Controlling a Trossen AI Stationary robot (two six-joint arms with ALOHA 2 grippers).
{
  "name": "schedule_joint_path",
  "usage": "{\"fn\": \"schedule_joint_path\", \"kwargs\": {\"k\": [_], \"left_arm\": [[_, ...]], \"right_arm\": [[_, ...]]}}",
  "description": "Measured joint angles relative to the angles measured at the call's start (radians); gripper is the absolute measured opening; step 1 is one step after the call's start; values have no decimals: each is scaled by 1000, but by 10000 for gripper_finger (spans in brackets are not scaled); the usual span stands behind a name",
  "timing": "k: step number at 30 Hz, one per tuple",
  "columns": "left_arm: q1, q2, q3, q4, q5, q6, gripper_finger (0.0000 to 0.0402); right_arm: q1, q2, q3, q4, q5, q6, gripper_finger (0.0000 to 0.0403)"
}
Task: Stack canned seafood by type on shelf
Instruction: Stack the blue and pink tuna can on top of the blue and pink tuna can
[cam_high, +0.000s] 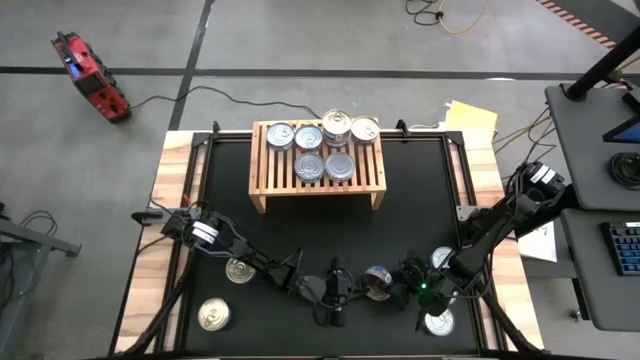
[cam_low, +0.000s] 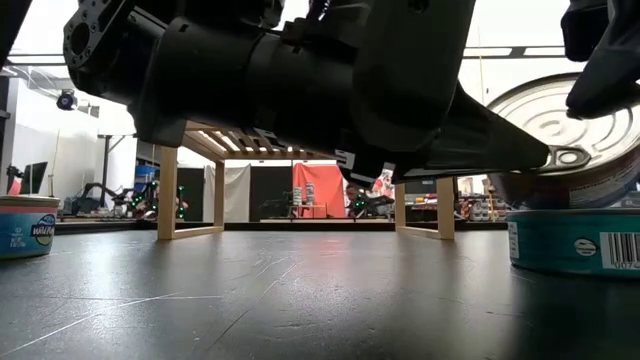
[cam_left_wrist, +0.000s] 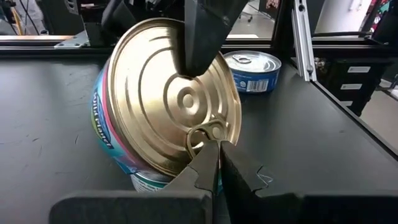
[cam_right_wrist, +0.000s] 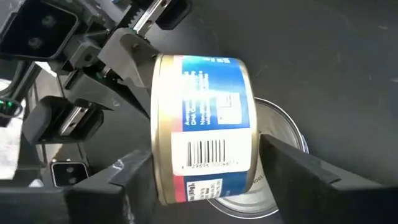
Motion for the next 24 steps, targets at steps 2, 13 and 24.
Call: {"fn": "schedule_joint_path", "kwargs": {"k": [2,13,24], "left_arm": [[0,0,-2,0,0,0,1],[0,0,-2,6,-2,0,1],[-11,-18,-2,9,-13,46,1]], "right_arm": [[0,0,0,0,0,-24,227],[0,-5,0,-3,1,-89,187],[0,-82,0,-23,0,-114,187]]}}
